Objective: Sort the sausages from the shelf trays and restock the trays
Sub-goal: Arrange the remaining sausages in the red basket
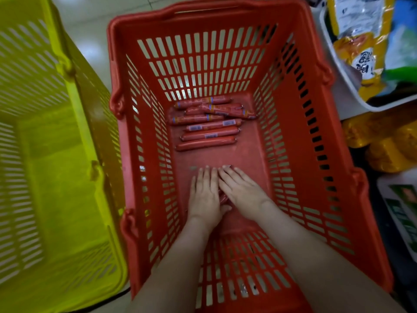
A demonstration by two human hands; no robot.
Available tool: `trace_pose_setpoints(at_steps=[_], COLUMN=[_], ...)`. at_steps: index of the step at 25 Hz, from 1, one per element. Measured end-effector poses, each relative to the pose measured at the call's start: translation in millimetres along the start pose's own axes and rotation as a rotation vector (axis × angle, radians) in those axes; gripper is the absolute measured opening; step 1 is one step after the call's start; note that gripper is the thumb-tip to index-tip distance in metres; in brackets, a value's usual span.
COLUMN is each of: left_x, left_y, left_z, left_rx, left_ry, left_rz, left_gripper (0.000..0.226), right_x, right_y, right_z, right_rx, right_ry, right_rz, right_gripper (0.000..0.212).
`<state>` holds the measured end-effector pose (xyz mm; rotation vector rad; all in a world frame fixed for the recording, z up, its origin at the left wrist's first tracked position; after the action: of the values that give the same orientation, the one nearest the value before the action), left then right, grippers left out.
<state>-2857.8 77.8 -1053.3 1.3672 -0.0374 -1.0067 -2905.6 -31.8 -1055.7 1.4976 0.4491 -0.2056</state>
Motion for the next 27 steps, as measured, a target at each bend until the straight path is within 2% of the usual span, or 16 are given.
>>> trace_pose_setpoints(at_steps=[1,2,3,4,6,7,8,10,13,18,21,25,27], left_x=[2,6,12,22,48,60,70,86,92,87,84,85,86], left_y=[6,12,20,31,53,63,69,74,75,78,71,71,71], left_z=[0,0,-1,-3,-9,-13,-17,-24,-22,-21,-21,-12,-10], left_rx=[0.031,0.063,0.099,0.143,0.260,0.323,0.372,0.421,0.512,0.525,0.470,0.523,0.511], left_ry=[0.025,0.048,0.076,0.103,0.132,0.127,0.112,0.070,-0.012,-0.046,-0.086,-0.048,-0.009], left_rz=[0.003,0.023,0.060,0.107,0.181,0.183,0.155,0.061,0.063,0.087,0.030,0.017,-0.001], left_gripper=[0.105,0.104,0.099,0.092,0.081,0.081,0.082,0.083,0.082,0.069,0.059,0.067,0.064], right_x=[4,9,14,19,21,19,18,17,20,19,19,26,26], right_y=[1,5,6,9,18,18,18,21,23,15,20,20,18], right_z=[-1,-2,-1,1,13,18,22,19,2,-1,4,1,-2], right_rx=[-0.017,-0.054,-0.074,-0.054,-0.028,-0.017,0.026,0.089,0.157,0.164,0.145,0.090,0.085], right_ry=[0.009,0.023,0.005,-0.071,-0.281,-0.380,-0.455,-0.340,-0.221,-0.263,-0.289,-0.277,-0.270], right_rz=[-0.003,0.021,0.060,0.071,0.069,0.079,0.018,-0.090,-0.072,-0.113,-0.130,0.008,0.009], right_gripper=[0.064,0.048,0.031,0.025,0.027,0.034,0.049,0.071,0.089,0.083,0.072,0.039,0.017])
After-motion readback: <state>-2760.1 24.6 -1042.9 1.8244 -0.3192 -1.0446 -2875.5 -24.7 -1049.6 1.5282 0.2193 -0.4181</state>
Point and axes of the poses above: each hand's wrist, its own x-axis towards the middle knuckle, its own y-axis out of the back of the hand, z = x × y, the point moved 2 cm from there along x, towards the middle knuckle, and after that the axes turned 1 degree about -z, right-handed, at the moved point
